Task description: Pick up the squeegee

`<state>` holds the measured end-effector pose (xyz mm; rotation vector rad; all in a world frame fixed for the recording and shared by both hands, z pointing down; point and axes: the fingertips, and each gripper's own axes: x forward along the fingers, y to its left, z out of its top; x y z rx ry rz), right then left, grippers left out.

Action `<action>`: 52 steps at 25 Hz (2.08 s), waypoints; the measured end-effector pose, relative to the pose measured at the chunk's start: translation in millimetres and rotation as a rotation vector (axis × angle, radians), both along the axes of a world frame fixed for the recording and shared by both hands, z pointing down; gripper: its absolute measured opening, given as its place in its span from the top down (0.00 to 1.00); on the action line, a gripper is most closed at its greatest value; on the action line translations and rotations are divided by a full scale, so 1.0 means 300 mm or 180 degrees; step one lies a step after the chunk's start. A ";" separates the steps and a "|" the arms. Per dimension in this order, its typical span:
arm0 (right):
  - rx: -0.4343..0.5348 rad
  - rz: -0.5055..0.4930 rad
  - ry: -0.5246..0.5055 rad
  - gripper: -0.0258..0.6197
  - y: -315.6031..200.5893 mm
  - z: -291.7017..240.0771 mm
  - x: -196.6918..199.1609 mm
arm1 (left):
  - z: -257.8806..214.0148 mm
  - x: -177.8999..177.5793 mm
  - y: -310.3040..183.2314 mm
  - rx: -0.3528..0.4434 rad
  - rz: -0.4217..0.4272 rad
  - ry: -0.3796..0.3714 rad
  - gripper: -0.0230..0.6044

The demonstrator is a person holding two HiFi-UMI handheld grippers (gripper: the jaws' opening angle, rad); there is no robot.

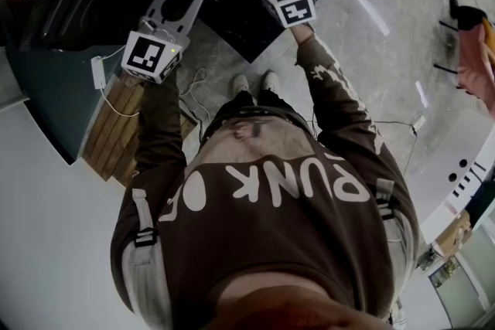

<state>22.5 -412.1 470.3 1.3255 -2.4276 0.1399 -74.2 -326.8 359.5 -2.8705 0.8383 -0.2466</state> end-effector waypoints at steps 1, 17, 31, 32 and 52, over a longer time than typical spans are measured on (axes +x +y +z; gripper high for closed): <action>0.0047 0.0004 -0.0009 0.73 0.005 -0.025 0.010 | -0.004 -0.005 -0.002 0.0007 -0.0011 -0.0003 0.96; 0.0808 -0.0127 -0.0278 0.73 0.107 -0.426 0.059 | -0.049 -0.031 -0.026 0.0113 -0.0040 -0.0007 0.96; 0.1190 -0.0341 -0.0501 0.73 0.208 -0.599 0.049 | -0.075 -0.013 -0.024 0.0142 -0.0029 -0.0008 0.96; 0.1215 -0.0370 -0.0527 0.73 0.214 -0.604 0.044 | -0.078 -0.015 -0.024 0.0148 -0.0033 -0.0007 0.96; 0.1204 -0.0517 -0.0568 0.73 0.242 -0.583 0.032 | -0.094 -0.013 -0.020 0.0191 -0.0053 -0.0036 0.96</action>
